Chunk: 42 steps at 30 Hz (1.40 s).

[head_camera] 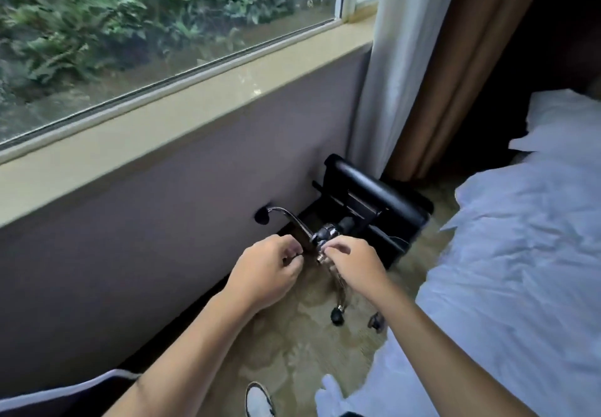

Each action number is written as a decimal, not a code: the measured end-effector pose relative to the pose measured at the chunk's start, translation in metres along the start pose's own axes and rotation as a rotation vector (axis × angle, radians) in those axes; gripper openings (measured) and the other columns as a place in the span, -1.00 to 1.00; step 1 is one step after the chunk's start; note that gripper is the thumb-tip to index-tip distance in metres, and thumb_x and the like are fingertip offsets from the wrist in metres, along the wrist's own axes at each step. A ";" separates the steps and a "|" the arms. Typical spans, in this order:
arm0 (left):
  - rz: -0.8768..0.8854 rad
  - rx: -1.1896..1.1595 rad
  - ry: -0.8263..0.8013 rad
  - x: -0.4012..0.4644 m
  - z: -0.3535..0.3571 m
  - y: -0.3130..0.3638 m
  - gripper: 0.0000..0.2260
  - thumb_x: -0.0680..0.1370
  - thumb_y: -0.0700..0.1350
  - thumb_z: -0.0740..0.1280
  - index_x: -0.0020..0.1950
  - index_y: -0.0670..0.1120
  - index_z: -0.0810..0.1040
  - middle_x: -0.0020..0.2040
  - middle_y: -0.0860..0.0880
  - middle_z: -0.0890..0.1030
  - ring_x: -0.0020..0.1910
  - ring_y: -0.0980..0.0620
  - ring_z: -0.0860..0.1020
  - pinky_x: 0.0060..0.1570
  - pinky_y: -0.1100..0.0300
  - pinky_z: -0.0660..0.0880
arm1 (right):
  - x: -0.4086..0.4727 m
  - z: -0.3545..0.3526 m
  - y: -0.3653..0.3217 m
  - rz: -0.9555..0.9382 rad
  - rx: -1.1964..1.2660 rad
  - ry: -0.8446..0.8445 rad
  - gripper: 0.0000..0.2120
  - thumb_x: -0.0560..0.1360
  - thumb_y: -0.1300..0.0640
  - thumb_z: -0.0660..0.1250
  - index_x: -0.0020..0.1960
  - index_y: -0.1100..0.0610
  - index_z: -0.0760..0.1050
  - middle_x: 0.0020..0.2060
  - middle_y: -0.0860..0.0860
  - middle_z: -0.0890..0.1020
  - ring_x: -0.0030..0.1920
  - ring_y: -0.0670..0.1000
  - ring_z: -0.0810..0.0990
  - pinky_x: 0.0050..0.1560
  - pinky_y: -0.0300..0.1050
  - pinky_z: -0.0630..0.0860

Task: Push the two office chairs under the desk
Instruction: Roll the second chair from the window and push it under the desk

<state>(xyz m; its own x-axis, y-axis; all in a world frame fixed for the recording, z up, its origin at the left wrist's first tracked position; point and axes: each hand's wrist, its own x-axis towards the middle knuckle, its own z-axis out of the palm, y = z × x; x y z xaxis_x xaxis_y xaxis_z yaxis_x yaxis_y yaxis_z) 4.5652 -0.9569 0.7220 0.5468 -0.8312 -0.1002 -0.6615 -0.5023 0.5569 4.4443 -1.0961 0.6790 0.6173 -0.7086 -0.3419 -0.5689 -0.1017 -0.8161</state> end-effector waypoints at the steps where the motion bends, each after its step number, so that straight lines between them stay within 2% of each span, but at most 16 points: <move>1: 0.021 0.009 -0.018 0.015 -0.002 -0.002 -0.87 0.54 0.02 0.28 0.05 0.10 0.57 -0.03 0.14 0.59 0.03 0.09 0.55 0.02 0.17 0.44 | 0.007 0.001 -0.002 0.021 0.004 0.014 -0.86 0.38 -0.04 0.28 -0.18 -0.15 0.63 -0.30 -0.21 0.69 -0.23 -0.12 0.66 -0.03 -0.06 0.60; 4: 0.057 -0.012 -0.052 0.054 0.000 -0.003 -0.86 0.53 0.01 0.29 0.05 0.09 0.57 -0.03 0.14 0.59 0.02 0.07 0.55 0.03 0.15 0.45 | 0.025 0.001 0.003 0.091 0.076 0.072 -0.86 0.42 0.04 0.31 -0.19 -0.10 0.64 -0.34 -0.17 0.69 -0.32 -0.12 0.65 -0.10 -0.05 0.62; 7: 0.095 -0.001 -0.143 0.089 0.017 0.004 -0.84 0.53 0.03 0.29 0.09 0.07 0.55 -0.01 0.10 0.57 0.03 0.03 0.54 -0.02 0.17 0.41 | 0.042 -0.011 0.016 0.158 0.137 0.113 -0.85 0.45 0.06 0.32 -0.22 -0.12 0.64 -0.33 -0.14 0.69 -0.34 -0.11 0.66 -0.18 -0.07 0.60; 9: 0.104 0.010 -0.223 0.115 0.036 0.012 -0.79 0.53 0.03 0.29 0.15 0.05 0.53 0.03 0.04 0.56 0.06 0.00 0.54 0.03 0.15 0.43 | 0.057 -0.023 0.027 0.230 0.215 0.149 -0.81 0.48 0.09 0.31 -0.23 -0.10 0.64 -0.34 -0.09 0.69 -0.35 -0.09 0.65 -0.22 -0.09 0.57; 13: 0.052 0.039 -0.340 0.169 0.077 0.023 -0.71 0.53 0.03 0.30 0.23 0.03 0.47 0.11 -0.03 0.51 0.15 -0.06 0.50 0.14 0.07 0.43 | 0.104 -0.050 0.051 0.352 0.379 0.189 -0.82 0.50 0.14 0.31 -0.22 -0.01 0.64 -0.39 0.00 0.67 -0.39 -0.02 0.60 -0.33 -0.14 0.52; 18: -0.075 0.081 -0.442 0.244 0.127 0.023 -0.63 0.51 0.05 0.29 0.30 0.01 0.41 0.20 -0.08 0.48 0.21 -0.11 0.45 0.21 0.04 0.41 | 0.188 -0.082 0.080 0.466 0.514 0.197 -0.88 0.54 0.18 0.28 -0.08 0.11 0.60 -0.31 0.08 0.65 -0.42 -0.01 0.59 -0.43 -0.26 0.50; 22: -0.213 0.169 -0.556 0.301 0.179 0.011 -0.51 0.50 0.06 0.29 0.41 0.02 0.31 0.26 -0.09 0.43 0.28 -0.12 0.40 0.22 0.03 0.40 | 0.254 -0.103 0.114 0.569 0.556 0.168 -0.90 0.56 0.15 0.26 -0.07 0.07 0.56 -0.26 0.11 0.66 -0.36 0.03 0.60 -0.41 -0.22 0.53; 25: -0.318 0.228 -0.605 0.331 0.219 -0.005 -0.48 0.49 0.04 0.30 0.42 -0.01 0.28 0.27 -0.12 0.41 0.28 -0.15 0.38 0.23 -0.02 0.38 | 0.300 -0.111 0.143 0.676 0.575 0.151 -0.89 0.57 0.12 0.24 -0.01 0.10 0.53 -0.22 0.11 0.66 -0.29 0.07 0.61 -0.28 -0.12 0.57; 29: -0.353 0.267 -0.660 0.360 0.261 -0.023 -0.44 0.48 0.11 0.31 0.41 -0.01 0.24 0.27 -0.12 0.39 0.29 -0.16 0.35 0.23 -0.06 0.37 | 0.348 -0.109 0.173 0.763 0.599 0.145 -0.86 0.57 0.10 0.22 0.06 0.12 0.49 -0.15 0.13 0.65 -0.21 0.10 0.63 -0.24 -0.08 0.59; 32: -0.340 0.315 -0.686 0.384 0.293 -0.036 -0.42 0.45 0.15 0.33 0.39 0.02 0.23 0.28 -0.10 0.38 0.31 -0.15 0.34 0.23 -0.12 0.36 | 0.382 -0.104 0.194 0.812 0.628 0.176 -0.78 0.57 0.05 0.24 0.16 0.11 0.48 -0.05 0.14 0.66 -0.11 0.10 0.66 -0.23 -0.09 0.63; 35: -0.353 0.396 -0.719 0.404 0.323 -0.050 -0.41 0.44 0.19 0.34 0.37 0.03 0.21 0.26 -0.10 0.36 0.30 -0.15 0.34 0.20 -0.14 0.38 | 0.417 -0.099 0.219 0.845 0.735 0.188 -0.69 0.56 -0.04 0.27 0.24 0.07 0.44 0.09 0.17 0.61 0.00 0.12 0.62 -0.12 -0.01 0.63; 39: -0.444 0.451 -0.825 0.409 0.353 -0.073 -0.46 0.44 0.02 0.35 0.35 0.01 0.21 0.22 -0.11 0.36 0.28 -0.14 0.35 0.17 -0.10 0.43 | 0.461 -0.108 0.244 0.909 0.916 0.249 -0.29 0.46 -0.23 0.35 0.47 0.11 0.28 0.25 0.21 0.51 0.12 0.17 0.56 0.06 0.08 0.60; 42: -0.482 0.468 -0.825 0.411 0.371 -0.084 -0.52 0.45 -0.05 0.33 0.33 -0.02 0.26 0.18 -0.12 0.42 0.18 -0.14 0.47 0.02 0.02 0.45 | 0.490 -0.113 0.263 0.975 1.045 0.325 -0.13 0.38 -0.31 0.39 0.50 0.14 0.21 0.31 0.25 0.47 0.17 0.22 0.55 0.01 0.10 0.60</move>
<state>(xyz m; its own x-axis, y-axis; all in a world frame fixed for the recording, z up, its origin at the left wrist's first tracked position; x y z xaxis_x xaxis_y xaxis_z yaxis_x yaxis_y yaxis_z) 4.6549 -1.3446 0.3284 0.4030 -0.3362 -0.8512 -0.6949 -0.7177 -0.0455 4.5355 -1.5491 0.3494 -0.0001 -0.3356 -0.9420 0.0516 0.9408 -0.3351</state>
